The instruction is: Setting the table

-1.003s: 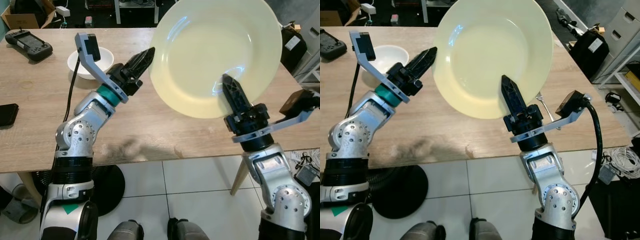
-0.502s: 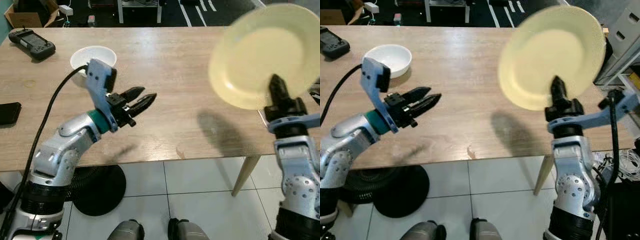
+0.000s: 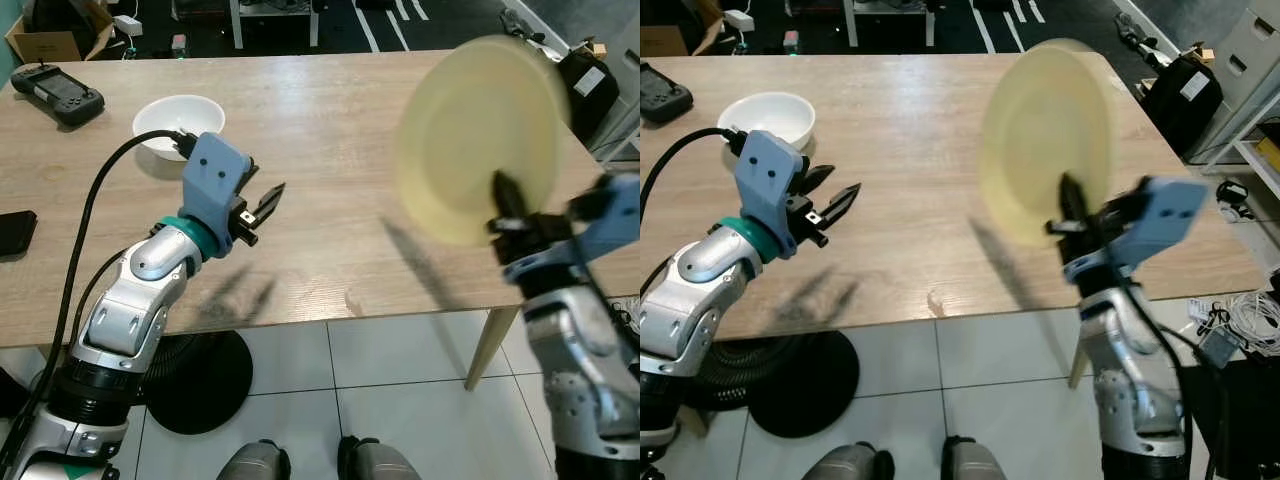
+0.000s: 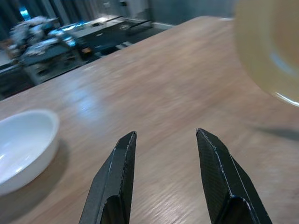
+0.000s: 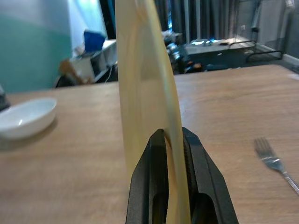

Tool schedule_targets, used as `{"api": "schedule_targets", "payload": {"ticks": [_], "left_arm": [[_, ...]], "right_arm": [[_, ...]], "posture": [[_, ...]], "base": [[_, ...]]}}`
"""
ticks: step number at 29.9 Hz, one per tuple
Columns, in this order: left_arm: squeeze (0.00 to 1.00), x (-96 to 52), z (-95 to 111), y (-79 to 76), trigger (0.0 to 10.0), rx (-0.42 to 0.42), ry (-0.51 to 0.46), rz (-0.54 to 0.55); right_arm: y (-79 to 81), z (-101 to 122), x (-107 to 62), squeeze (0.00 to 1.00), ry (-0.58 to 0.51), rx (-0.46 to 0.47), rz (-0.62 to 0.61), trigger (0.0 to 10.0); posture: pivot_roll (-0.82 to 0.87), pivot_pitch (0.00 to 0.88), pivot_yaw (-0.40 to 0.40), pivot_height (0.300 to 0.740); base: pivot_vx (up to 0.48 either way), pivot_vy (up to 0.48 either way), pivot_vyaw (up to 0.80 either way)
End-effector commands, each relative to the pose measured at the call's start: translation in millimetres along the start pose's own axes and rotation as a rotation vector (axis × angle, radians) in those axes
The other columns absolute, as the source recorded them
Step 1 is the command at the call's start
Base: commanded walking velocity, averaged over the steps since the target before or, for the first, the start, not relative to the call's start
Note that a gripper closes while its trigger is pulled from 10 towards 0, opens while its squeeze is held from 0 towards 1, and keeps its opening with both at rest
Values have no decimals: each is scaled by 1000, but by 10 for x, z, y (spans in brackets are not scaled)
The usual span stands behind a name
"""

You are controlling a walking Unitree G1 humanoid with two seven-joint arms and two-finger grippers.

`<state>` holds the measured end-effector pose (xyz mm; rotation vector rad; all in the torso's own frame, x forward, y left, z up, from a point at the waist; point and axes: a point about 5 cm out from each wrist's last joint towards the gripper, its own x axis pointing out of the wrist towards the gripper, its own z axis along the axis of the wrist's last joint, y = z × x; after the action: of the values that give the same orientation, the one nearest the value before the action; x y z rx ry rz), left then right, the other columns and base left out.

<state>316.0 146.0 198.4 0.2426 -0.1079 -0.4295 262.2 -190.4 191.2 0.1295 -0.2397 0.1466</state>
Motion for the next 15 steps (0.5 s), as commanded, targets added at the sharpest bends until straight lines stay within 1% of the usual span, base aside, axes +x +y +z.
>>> {"api": "schedule_targets", "payload": {"ticks": [1,2,5,7,8,10,11,12,13,15], "left_arm": [[0,-20,-86,-8,10000,15,10,33],[0,-18,-93,-21,10000,28,-1,38],[0,-18,-93,-21,10000,28,-1,38],[0,-17,-66,-70,10000,46,-29,11],[0,-17,-66,-70,10000,46,-29,11],[0,31,-12,-71,10000,89,-63,-33],[0,79,29,-48,10000,97,-80,-32],[0,79,29,-48,10000,97,-80,-32],[0,111,56,-32,10000,100,-92,-28],[0,162,102,-43,10000,92,-114,-19]], "right_arm": [[23,17,-15,0,-14,-78,28,10000],[33,10,-17,0,-13,-99,38,10000],[33,10,-17,0,-13,-99,38,10000],[17,12,-2,0,-7,-179,81,10000],[17,12,-2,0,-7,-179,81,10000],[-17,22,39,0,-12,-239,85,10000],[-25,36,57,0,-22,-258,72,10000],[-25,36,57,0,-22,-258,72,10000],[-28,46,68,0,-29,-268,63,10000],[-92,68,74,0,-48,-263,-19,10000]], "posture": [[54,0,47,740],[54,0,47,740],[54,0,47,740],[75,0,35,740],[75,0,35,740],[71,0,38,740],[69,0,42,740],[69,0,42,740],[69,0,42,740],[60,0,52,740]], "base": [[0,0,0],[0,0,0],[0,0,0],[0,0,0],[0,0,0],[0,0,0],[0,0,0],[0,0,0],[0,0,0],[0,0,0]]}}
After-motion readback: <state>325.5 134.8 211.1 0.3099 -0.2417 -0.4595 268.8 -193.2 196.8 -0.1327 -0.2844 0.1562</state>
